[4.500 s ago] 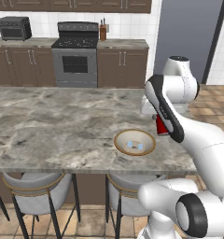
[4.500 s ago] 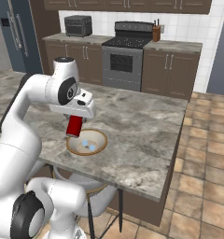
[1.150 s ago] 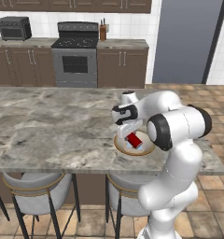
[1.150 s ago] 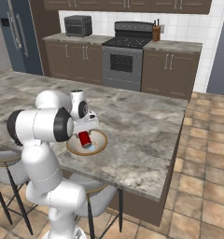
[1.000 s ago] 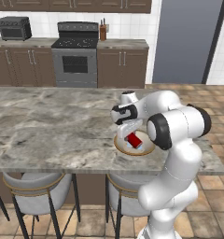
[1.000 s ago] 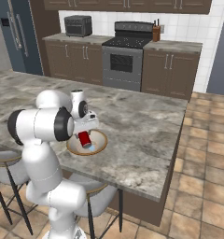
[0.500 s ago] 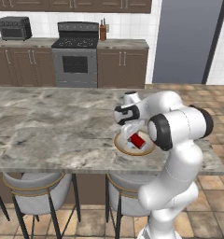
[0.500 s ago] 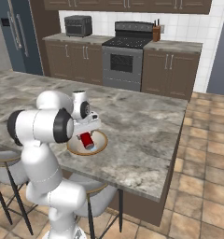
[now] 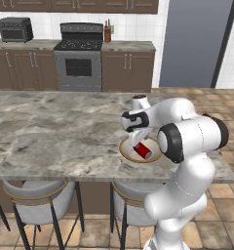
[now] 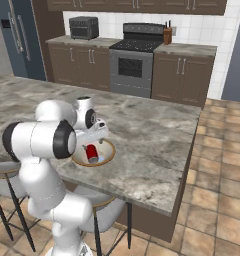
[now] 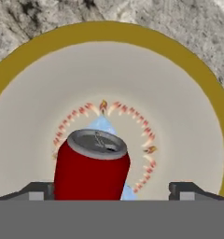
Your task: Open the fridge, grab two sodas, and place both sodas inside the bowl with ice on the dining counter.
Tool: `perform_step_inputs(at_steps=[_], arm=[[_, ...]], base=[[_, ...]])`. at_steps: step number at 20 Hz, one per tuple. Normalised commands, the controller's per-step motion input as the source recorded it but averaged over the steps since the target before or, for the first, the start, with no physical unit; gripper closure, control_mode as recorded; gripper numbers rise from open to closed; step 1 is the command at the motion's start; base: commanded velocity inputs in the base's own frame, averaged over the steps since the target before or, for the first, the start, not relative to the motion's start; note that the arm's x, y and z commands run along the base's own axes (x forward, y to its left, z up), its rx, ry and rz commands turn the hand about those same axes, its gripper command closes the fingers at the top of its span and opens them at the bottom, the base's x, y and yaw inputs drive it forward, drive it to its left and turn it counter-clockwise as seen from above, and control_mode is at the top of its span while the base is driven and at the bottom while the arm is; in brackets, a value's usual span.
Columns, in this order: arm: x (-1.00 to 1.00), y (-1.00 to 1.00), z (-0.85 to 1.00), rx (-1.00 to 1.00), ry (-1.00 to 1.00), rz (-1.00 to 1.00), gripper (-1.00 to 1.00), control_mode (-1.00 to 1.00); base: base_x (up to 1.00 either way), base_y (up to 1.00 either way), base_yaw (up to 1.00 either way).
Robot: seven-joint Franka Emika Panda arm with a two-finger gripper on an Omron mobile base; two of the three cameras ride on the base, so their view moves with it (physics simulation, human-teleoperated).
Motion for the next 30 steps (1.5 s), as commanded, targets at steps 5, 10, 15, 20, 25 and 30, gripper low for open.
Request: perform_step_inputs(at_steps=[5, 10, 15, 20, 25, 30], arm=[[-0.60, 0.00, 0.38, 0.00, -0.19, 0.00, -1.00, -1.00], [-0.84, 0.00, 0.48, 0.01, -0.20, 0.00, -1.00, -1.00], [-0.98, 0.00, 0.49, 0.08, -0.13, 0.00, -1.00, -1.00], [-1.00, -0.03, 0.60, 0.17, -0.10, -0.05, -1.00, -1.00], [-0.95, -0.11, 0.74, 0.20, -0.07, -0.14, -1.00, -1.00], [-0.93, -0.16, 0.59, 0.19, -0.03, -0.20, -1.00, -1.00]], base=[[0.00, 0.00, 0.00], [0.00, 0.00, 0.00], [0.00, 0.00, 0.00], [0.00, 0.00, 0.00], [0.00, 0.00, 0.00], [0.00, 0.00, 0.00]])
